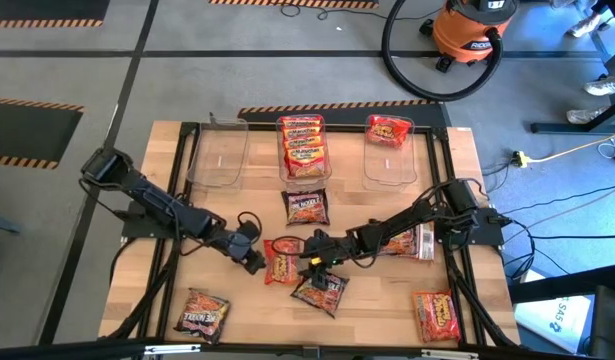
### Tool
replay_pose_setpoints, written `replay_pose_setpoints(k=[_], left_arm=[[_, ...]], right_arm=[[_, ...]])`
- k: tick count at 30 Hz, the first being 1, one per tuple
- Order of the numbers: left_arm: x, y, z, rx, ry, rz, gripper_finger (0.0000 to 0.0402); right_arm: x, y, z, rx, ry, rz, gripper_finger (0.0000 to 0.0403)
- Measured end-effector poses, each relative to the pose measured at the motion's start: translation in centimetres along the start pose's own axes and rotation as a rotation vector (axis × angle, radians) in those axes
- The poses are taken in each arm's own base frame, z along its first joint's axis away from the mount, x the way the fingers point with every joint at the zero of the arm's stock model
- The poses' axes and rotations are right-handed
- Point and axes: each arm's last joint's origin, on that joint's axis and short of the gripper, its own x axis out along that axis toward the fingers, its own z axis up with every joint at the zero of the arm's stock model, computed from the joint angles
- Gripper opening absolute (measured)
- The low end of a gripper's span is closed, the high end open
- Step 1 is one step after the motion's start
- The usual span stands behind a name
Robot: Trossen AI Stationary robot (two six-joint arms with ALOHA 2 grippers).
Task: Sort Maruchan noodles
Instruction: Put the top left orange noodle pack into the right transparent bin
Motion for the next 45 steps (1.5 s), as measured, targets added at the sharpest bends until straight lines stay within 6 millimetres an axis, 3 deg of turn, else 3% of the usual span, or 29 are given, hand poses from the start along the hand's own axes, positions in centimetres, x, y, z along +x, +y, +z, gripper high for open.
replay_pose_setpoints(k=[17, 30, 45], left_arm=[[4.1, -0.2, 0.5, -0.046, -0.101, -0.084, 0.0261], [4.2, -0.9, 1.0, 0.072, -0.164, -0.159, 0.0259], [4.0, -1.5, 1.9, 0.167, -0.223, -0.211, 0.0163]], right_arm=[[0.1, -0.1, 0.0, -0.043, -0.011, -0.03, 0.0243], [0.1, -0.2, -0.2, -0.043, -0.007, -0.036, 0.0243], [0.1, -0.3, -0.1, -0.051, -0.022, -0.072, 0.0243]])
